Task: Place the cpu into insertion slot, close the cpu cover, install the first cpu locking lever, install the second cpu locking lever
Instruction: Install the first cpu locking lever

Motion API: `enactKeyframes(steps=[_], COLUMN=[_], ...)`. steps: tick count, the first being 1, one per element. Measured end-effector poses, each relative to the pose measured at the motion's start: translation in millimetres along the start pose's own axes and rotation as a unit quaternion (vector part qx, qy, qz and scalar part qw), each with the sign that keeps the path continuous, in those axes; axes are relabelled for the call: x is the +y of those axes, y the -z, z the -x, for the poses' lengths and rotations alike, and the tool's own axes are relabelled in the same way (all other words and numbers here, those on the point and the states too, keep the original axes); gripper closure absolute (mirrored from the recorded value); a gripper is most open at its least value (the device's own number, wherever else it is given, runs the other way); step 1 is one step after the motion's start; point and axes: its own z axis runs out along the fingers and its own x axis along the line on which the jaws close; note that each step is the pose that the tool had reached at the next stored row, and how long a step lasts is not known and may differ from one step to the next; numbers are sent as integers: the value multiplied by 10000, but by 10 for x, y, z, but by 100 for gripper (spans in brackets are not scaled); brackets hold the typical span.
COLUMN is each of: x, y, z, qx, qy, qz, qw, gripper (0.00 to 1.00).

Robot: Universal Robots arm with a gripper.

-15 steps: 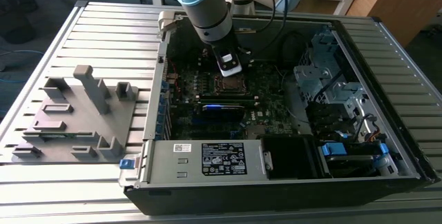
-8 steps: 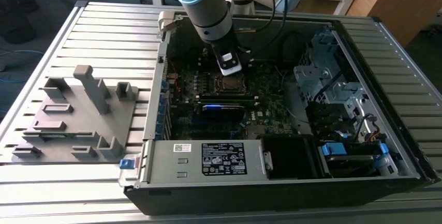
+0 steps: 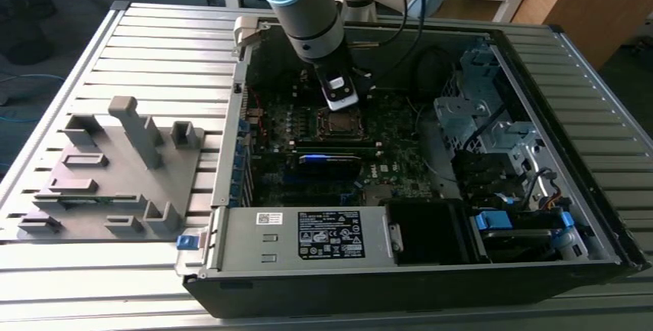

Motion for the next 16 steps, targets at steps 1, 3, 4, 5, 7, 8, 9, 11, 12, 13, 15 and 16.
enactKeyframes(steps=[1,3,4,5,7,8,9,11,12,13,15,16], x=[0,1,1,1,2,7,15,31,39,46,61,69], y=[0,1,0,0,3,16,40,85,108,128,170,194], z=[2,3,3,3,5,8,15,27,34,40,51,58], qx=[0,0,0,0,1,1,1,0,1,2,5,6], qy=[1,0,0,0,1,1,1,-1,-1,-2,-5,-7], qz=[-2,-3,-3,-3,-3,-3,-3,0,1,5,13,18], qw=[10000,10000,10000,10000,10000,10000,10000,10000,10000,10000,10000,10000], gripper=[89,89,89,89,89,89,89,89,89,89,89,89])
